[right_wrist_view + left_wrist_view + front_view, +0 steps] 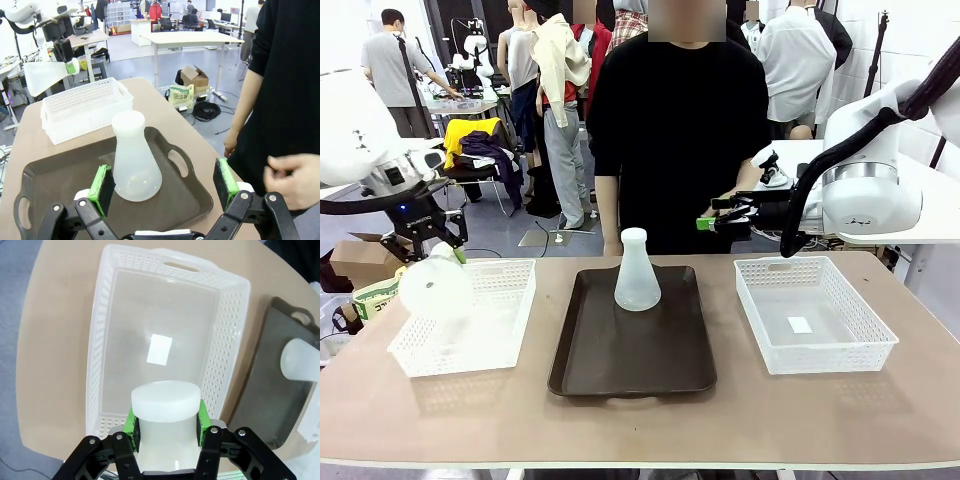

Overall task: Prepare the laboratory tools.
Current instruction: Place the picked Big flask upright in the Handle tray as directed by the person.

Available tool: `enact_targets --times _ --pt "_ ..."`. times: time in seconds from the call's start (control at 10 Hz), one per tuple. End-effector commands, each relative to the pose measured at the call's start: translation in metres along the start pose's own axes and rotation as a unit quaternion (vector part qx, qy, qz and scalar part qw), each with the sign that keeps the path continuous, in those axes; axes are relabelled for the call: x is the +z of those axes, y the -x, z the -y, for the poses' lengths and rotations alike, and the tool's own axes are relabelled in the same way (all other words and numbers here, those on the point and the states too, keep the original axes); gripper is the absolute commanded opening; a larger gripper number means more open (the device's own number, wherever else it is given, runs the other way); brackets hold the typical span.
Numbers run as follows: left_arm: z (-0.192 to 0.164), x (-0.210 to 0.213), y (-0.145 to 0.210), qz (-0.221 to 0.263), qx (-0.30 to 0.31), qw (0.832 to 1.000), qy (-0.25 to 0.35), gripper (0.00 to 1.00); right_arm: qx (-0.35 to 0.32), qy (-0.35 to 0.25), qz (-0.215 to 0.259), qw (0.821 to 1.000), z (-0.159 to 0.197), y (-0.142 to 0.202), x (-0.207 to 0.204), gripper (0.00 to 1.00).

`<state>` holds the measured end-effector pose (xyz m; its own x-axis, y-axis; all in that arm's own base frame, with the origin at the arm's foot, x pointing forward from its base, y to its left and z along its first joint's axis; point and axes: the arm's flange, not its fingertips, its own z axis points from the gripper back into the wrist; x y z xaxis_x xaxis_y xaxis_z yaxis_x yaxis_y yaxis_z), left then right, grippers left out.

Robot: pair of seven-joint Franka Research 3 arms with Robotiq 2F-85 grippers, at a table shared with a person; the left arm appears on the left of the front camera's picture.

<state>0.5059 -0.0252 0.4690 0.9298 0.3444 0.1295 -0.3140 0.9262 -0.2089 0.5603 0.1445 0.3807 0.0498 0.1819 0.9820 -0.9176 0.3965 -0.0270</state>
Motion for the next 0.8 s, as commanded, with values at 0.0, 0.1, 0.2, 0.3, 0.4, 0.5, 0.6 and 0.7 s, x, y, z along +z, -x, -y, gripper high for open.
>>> enact_targets --times 0.0,0.1,0.2,0.3,0.4,0.5,0.6,0.7 --pt "-0.008 0.011 0.011 0.021 -0.023 0.999 0.038 0.0 -0.004 -0.001 -0.004 1.0 -0.001 0.0 0.0 1.0" --pt "-0.007 0.015 0.012 0.026 -0.026 0.999 0.037 0.0 -0.004 -0.001 -0.004 1.0 -0.001 0.0 0.0 1.0" --pt "-0.005 0.018 0.011 0.034 -0.024 0.999 0.035 0.0 -0.004 -0.001 -0.004 1.0 -0.001 0.0 0.0 1.0" --pt "-0.004 0.019 0.01 0.037 -0.022 0.998 0.036 0.0 -0.004 -0.001 -0.004 1.0 -0.001 0.0 0.0 1.0" --pt "-0.002 0.022 0.01 0.023 -0.019 0.999 0.023 0.0 -0.004 -0.001 -0.004 1.0 -0.001 0.0 0.0 1.0" --pt "-0.002 0.022 0.01 0.023 -0.019 0.999 0.023 0.0 -0.004 -0.001 -0.004 1.0 -0.001 0.0 0.0 1.0" --pt "-0.002 0.022 0.01 0.023 -0.019 0.999 0.023 0.0 -0.004 -0.001 -0.004 1.0 -0.001 0.0 0.0 1.0" --pt "-0.002 0.022 0.01 0.023 -0.019 0.999 0.023 0.0 -0.004 -0.001 -0.004 1.0 -0.001 0.0 0.0 1.0"
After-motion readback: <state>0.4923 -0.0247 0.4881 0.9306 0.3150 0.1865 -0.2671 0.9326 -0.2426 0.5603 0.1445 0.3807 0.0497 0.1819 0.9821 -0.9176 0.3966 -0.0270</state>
